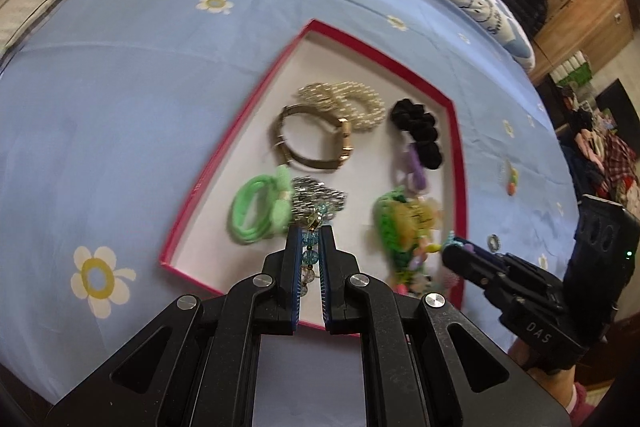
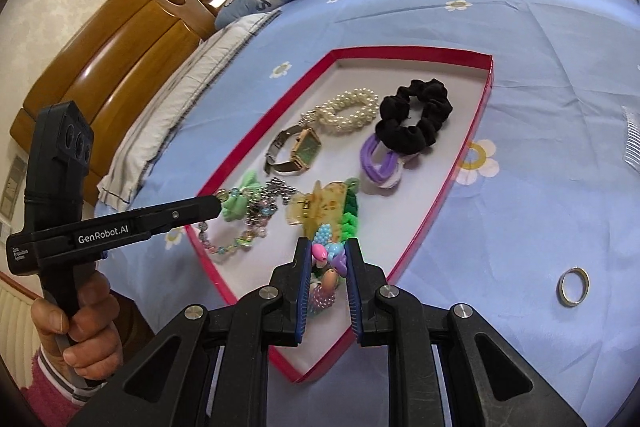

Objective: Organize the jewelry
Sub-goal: 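Carry both bead bracelets into the red tray and open both tools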

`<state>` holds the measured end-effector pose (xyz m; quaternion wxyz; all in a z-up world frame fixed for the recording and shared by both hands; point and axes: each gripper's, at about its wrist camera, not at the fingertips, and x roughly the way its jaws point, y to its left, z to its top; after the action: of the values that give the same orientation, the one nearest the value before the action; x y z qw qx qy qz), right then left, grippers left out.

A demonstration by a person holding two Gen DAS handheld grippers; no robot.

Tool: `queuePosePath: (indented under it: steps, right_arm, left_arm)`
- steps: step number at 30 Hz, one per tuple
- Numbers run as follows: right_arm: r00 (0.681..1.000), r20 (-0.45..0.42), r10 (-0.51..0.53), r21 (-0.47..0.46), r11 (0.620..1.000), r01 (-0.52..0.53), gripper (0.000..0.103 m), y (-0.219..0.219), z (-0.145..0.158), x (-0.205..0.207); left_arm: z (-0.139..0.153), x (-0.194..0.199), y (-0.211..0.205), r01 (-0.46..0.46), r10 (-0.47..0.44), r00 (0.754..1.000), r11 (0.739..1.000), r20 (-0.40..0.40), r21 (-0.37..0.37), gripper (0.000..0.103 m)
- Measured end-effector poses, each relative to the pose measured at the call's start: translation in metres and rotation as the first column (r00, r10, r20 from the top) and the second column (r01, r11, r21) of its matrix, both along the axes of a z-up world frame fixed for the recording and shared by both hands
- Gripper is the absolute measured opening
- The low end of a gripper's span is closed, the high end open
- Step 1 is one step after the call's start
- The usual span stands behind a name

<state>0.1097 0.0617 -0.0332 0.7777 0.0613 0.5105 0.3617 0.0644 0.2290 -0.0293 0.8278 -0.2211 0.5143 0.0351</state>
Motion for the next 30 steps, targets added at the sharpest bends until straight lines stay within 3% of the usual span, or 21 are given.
queuePosePath:
  steps: [25,30]
  right_arm:
    - [1.0,0.0,0.017,-0.032,0.999,-0.017,0.02,0.01,-0.007,0.0]
    - [1.0,0.002,0.015,-0.031,0.999,-0.015,0.022,0.01,-0.005,-0.001]
  left_arm:
    - [-0.018,-0.003,0.006,-0.029,0.031,0.998,0.999,-0.055,0.035,0.008]
    - [-0.017,-0.004,0.003,-0.026,0.028,0.998,0.999,-0.054,0.047,0.018]
